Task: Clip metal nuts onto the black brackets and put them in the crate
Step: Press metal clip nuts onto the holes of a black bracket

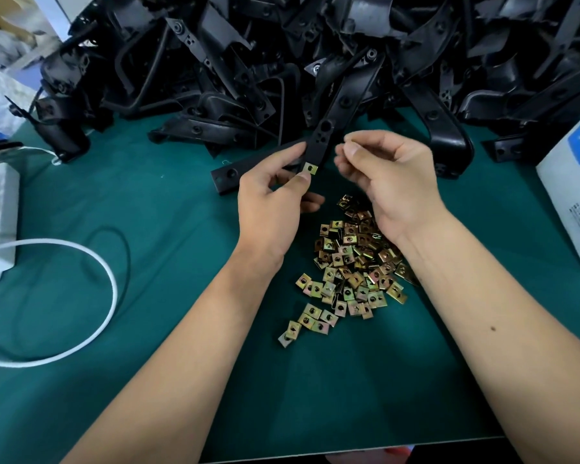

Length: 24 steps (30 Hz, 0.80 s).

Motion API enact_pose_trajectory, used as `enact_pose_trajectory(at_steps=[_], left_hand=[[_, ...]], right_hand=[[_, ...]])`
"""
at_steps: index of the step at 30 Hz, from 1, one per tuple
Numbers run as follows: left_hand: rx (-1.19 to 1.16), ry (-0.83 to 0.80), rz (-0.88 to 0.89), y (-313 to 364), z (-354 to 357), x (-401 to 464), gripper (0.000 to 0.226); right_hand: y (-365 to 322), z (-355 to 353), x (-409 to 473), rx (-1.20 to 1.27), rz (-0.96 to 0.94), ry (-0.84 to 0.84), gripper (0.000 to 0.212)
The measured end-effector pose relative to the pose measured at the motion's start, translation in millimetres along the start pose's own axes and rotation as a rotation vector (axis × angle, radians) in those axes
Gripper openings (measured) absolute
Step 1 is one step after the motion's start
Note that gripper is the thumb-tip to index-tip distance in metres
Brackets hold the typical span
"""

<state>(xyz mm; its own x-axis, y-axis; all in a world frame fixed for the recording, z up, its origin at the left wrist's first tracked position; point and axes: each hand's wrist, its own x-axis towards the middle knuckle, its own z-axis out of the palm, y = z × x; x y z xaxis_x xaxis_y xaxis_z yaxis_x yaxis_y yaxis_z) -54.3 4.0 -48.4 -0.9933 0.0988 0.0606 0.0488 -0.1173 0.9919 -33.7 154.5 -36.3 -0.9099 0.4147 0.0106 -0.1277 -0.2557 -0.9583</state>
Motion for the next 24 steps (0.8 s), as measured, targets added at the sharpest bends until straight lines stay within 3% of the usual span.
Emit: enact_pose_trajectory(at_steps=[3, 24], left_hand=[[0.003, -0.012, 0.015, 0.0, 0.3, -0.6, 0.038], [0.092, -0.129, 0.056, -2.3, 0.1, -4.3, 0.042]], right_hand=[[0.2, 3.8, -2.4, 0.136, 0.062, 0.004, 0.011], [-0.9, 5.7, -6.7, 0.110, 0.067, 0.092, 0.009]])
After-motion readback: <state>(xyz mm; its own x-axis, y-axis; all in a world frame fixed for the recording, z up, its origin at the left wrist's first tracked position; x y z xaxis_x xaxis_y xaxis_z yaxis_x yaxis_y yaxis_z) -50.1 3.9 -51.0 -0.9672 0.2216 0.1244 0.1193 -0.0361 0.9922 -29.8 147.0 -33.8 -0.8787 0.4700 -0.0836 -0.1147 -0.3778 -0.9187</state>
